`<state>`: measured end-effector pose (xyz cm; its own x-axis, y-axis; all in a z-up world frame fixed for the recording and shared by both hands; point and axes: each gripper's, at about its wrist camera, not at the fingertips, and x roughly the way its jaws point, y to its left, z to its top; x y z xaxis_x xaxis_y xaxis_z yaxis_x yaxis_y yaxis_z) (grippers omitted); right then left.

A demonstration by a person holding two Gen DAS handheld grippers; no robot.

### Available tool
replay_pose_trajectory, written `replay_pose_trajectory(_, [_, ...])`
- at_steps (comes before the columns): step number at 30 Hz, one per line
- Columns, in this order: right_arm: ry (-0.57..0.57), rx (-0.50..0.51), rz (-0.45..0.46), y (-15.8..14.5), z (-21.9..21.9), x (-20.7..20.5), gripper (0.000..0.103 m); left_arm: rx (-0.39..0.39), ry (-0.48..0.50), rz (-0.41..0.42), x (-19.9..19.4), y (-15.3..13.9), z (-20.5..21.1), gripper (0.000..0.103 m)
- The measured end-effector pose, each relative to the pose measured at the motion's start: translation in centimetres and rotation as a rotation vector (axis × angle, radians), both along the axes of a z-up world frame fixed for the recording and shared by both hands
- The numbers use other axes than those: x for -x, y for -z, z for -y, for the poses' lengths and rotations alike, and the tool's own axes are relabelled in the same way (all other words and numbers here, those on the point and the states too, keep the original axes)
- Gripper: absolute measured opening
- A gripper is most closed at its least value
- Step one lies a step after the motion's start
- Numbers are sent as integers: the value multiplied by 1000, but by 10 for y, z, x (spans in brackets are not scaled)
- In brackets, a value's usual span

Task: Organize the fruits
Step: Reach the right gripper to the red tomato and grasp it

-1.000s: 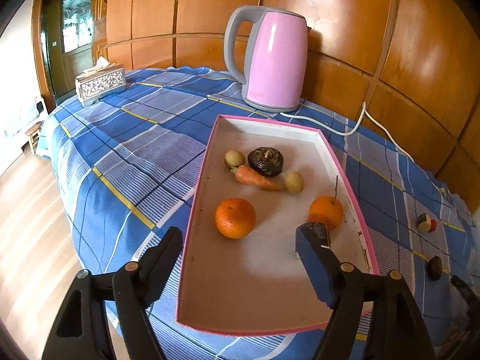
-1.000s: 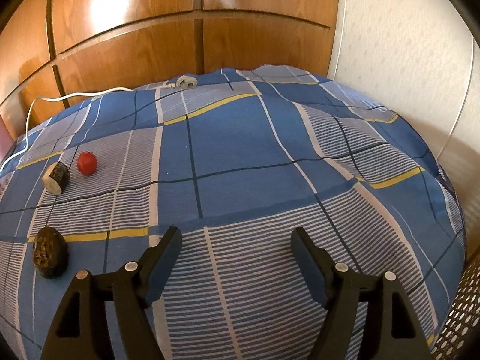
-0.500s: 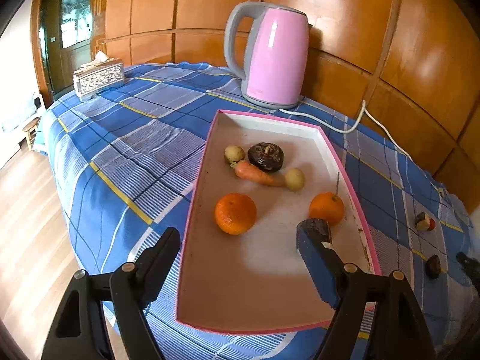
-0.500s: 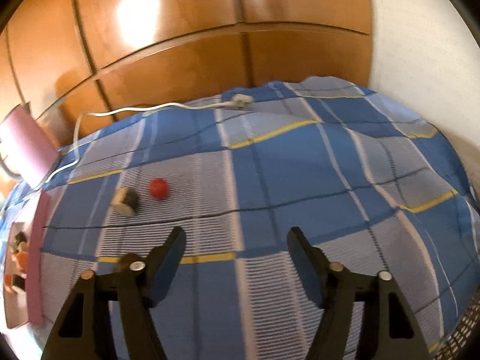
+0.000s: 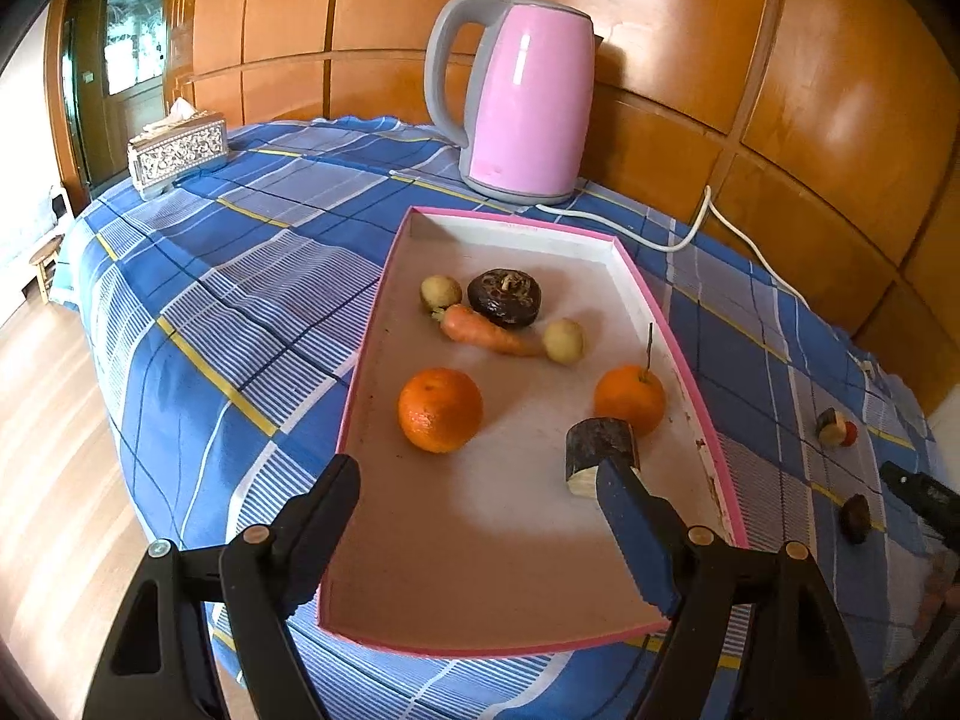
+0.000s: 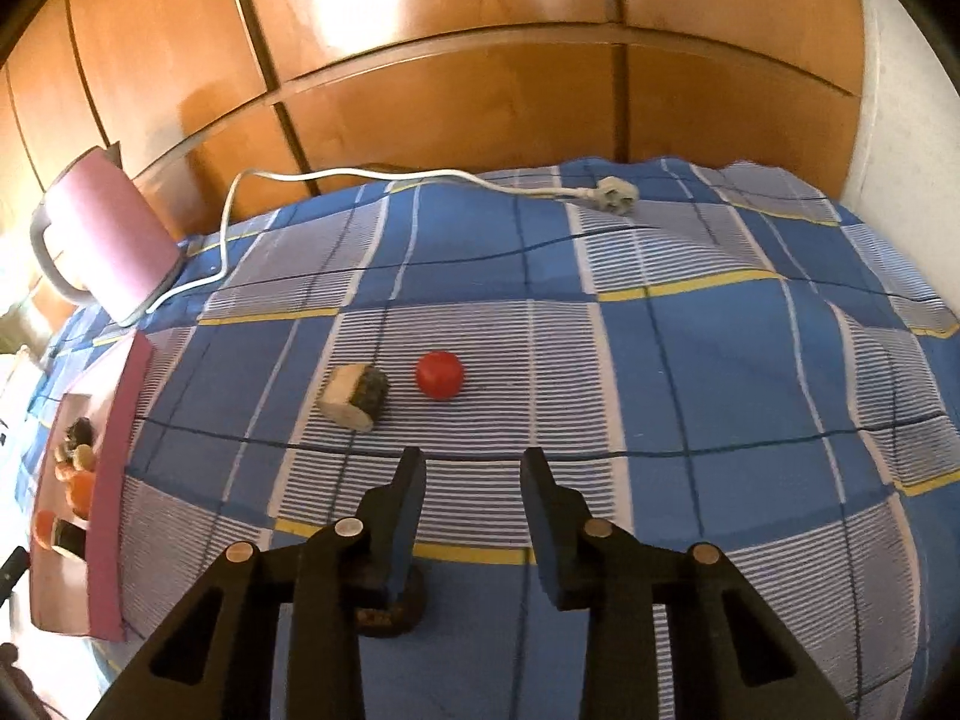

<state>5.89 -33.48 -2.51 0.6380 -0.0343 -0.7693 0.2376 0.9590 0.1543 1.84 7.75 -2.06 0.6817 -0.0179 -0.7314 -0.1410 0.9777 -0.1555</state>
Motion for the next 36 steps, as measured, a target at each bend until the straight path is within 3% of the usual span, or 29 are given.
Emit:
replay_pose_trajectory(10, [9,-39,-48,9,4,-25,33,-7,94,8,4,2,22,86])
replay_pose_trajectory(22, [-22,20,-71,11,-5,-62,33,6,205,11,8,5,40,86])
replay_pose_trajectory(30, [-49,73,-116,23,-14,-81,32,15,188,-1,7,10,35,87])
replay_pose_trajectory(32, [-43,92,-113,24,-14,-81,23,13,172,-3,7,12,32,88])
replay_pose_trajectory(36, [-64,106,-111,25,-15,-81,23,18,146,-17,5,15,28,89])
